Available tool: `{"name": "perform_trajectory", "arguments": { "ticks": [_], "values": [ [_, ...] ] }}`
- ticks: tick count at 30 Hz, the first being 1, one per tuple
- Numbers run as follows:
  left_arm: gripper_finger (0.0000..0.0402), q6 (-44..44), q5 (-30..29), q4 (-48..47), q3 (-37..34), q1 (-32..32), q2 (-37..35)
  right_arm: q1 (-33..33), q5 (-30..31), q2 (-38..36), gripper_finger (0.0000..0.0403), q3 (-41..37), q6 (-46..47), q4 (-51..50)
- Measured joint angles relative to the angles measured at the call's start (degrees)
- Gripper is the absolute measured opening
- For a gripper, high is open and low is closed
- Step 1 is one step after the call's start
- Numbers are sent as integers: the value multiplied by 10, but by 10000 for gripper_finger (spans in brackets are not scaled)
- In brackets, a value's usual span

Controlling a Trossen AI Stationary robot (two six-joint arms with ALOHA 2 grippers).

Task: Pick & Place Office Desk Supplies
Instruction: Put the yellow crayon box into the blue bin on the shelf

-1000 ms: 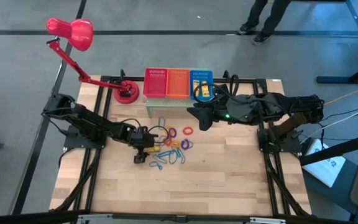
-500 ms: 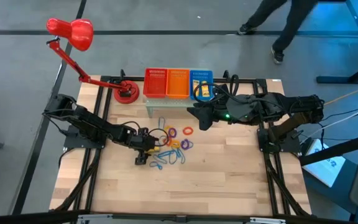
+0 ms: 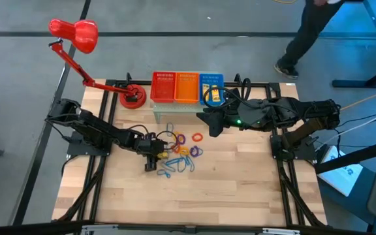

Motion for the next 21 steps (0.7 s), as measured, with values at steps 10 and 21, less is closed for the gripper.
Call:
{"name": "perform_trajectory", "arguments": {
  "ticks": [10, 21],
  "values": [
    [141, 0, 30, 6, -1, 41, -71, 0, -1, 0, 229, 0, -19, 0],
    [141, -50, 194, 73, 0, 91, -220, 0, -116, 0, 229, 0, -192, 0]
  ]
}}
